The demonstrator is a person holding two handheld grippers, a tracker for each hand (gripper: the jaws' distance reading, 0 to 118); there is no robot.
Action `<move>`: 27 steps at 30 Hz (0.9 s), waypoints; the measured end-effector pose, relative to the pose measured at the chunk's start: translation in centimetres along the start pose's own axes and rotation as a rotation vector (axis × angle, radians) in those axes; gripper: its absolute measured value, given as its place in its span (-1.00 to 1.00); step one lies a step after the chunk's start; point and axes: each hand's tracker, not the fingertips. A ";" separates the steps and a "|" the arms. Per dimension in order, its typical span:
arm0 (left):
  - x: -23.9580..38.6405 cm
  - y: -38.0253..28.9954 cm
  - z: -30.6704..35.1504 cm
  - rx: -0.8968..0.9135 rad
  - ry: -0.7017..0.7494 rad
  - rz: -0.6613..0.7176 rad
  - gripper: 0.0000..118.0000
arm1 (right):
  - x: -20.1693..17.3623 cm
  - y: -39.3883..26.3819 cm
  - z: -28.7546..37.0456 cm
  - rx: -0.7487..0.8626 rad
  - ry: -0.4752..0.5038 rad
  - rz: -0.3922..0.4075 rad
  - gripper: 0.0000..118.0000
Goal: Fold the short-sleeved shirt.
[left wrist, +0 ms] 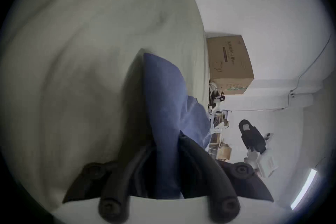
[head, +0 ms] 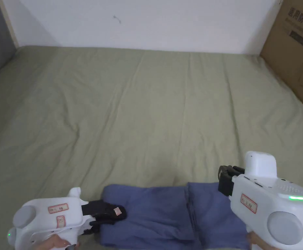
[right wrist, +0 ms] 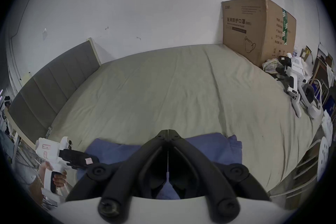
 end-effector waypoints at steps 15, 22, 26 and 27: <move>1.0 1.5 12.5 0.135 0.243 -0.096 -0.83 | -1.2 -0.4 -0.4 -0.006 0.029 -0.012 -0.97; 9.0 0.7 11.2 0.164 0.396 -0.183 -0.83 | -0.6 -0.4 0.0 -0.002 0.031 -0.010 -0.97; 16.0 -0.2 8.9 0.162 0.422 -0.308 -0.83 | 0.8 -0.2 0.5 0.013 0.023 -0.048 -0.97; 18.0 -0.7 7.7 0.158 0.466 -0.358 -0.82 | 1.3 -0.2 0.6 0.015 0.019 -0.065 -0.97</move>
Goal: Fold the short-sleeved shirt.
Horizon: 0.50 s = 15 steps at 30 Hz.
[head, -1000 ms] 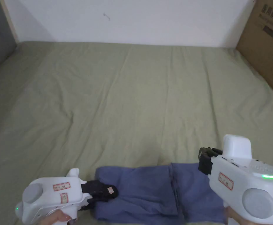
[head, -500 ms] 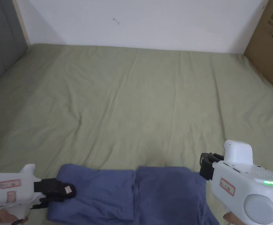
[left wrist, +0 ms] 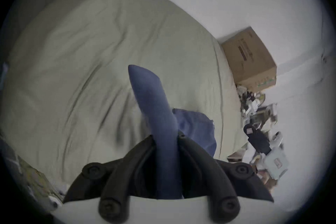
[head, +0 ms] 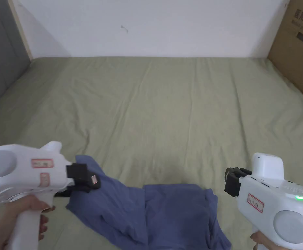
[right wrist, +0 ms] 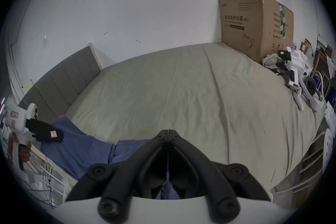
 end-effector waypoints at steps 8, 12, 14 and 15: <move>12.8 -2.5 -9.0 -0.156 -0.049 -0.246 -0.82 | 4.1 -0.4 1.3 0.013 -0.036 -0.082 -0.97; 16.3 -5.1 -15.3 -0.237 -0.024 -0.317 -0.69 | 6.5 -0.8 2.0 0.011 -0.075 -0.120 -0.97; 17.1 -6.1 -17.7 -0.282 -0.051 -0.317 -0.12 | 7.8 -1.1 2.3 0.007 -0.093 -0.151 -0.97; 17.5 -6.9 -18.7 -0.300 -0.087 -0.309 0.04 | 8.5 -1.3 2.4 0.006 -0.104 -0.165 -0.97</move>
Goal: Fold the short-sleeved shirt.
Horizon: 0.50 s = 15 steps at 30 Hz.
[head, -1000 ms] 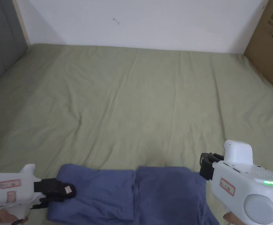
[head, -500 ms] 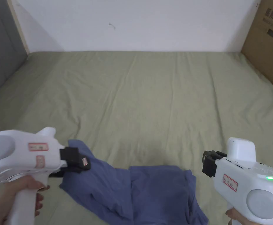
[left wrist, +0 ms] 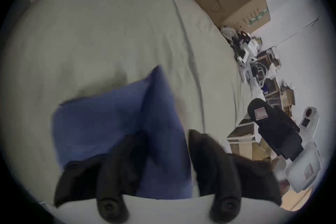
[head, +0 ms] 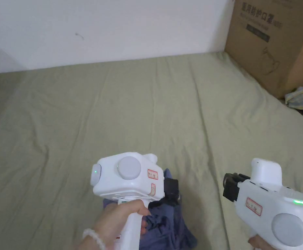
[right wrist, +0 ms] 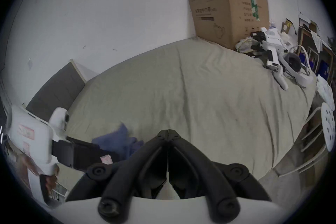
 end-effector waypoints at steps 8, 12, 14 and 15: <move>1.4 -1.1 -0.1 -0.037 -0.033 -0.100 0.62 | 3.0 -0.4 -0.4 -0.022 -0.048 -0.061 -0.97; -1.5 -0.1 3.7 0.095 -0.018 -0.021 0.31 | 2.6 -0.4 -0.7 -0.025 -0.039 -0.052 -0.97; -3.4 -0.1 4.6 0.113 0.003 0.043 -0.55 | 2.2 -0.4 -1.0 -0.026 -0.028 -0.043 -0.97; -4.5 -0.2 4.7 0.117 0.039 0.065 -0.78 | 2.0 -0.4 -1.1 -0.028 -0.021 -0.038 -0.97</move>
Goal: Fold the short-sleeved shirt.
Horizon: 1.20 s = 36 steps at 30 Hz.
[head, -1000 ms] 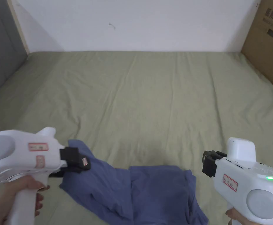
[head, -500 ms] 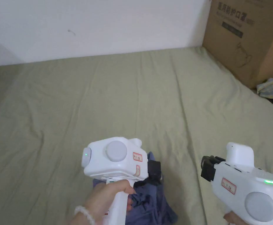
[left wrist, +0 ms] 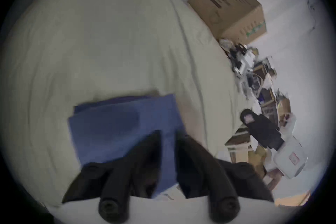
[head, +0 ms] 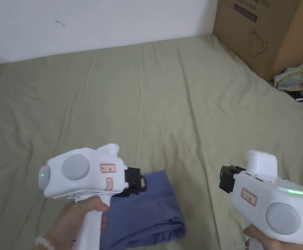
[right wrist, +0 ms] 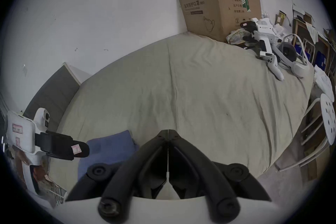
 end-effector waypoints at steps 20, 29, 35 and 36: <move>5.6 -4.5 -10.1 -0.174 -0.083 -0.098 -0.91 | -0.1 -0.7 0.1 -0.032 -0.002 0.045 -0.97; 5.3 -4.0 -5.6 -0.076 -0.251 -0.113 -0.91 | -0.6 0.2 0.7 -0.039 0.010 0.063 -0.97; -0.9 -2.7 2.6 0.121 -0.217 -0.015 -0.91 | -4.9 2.1 0.5 -0.104 0.139 0.208 -0.97; -2.7 -2.8 3.8 0.154 -0.216 0.016 -0.91 | -6.0 2.4 0.1 -0.135 0.173 0.220 -0.97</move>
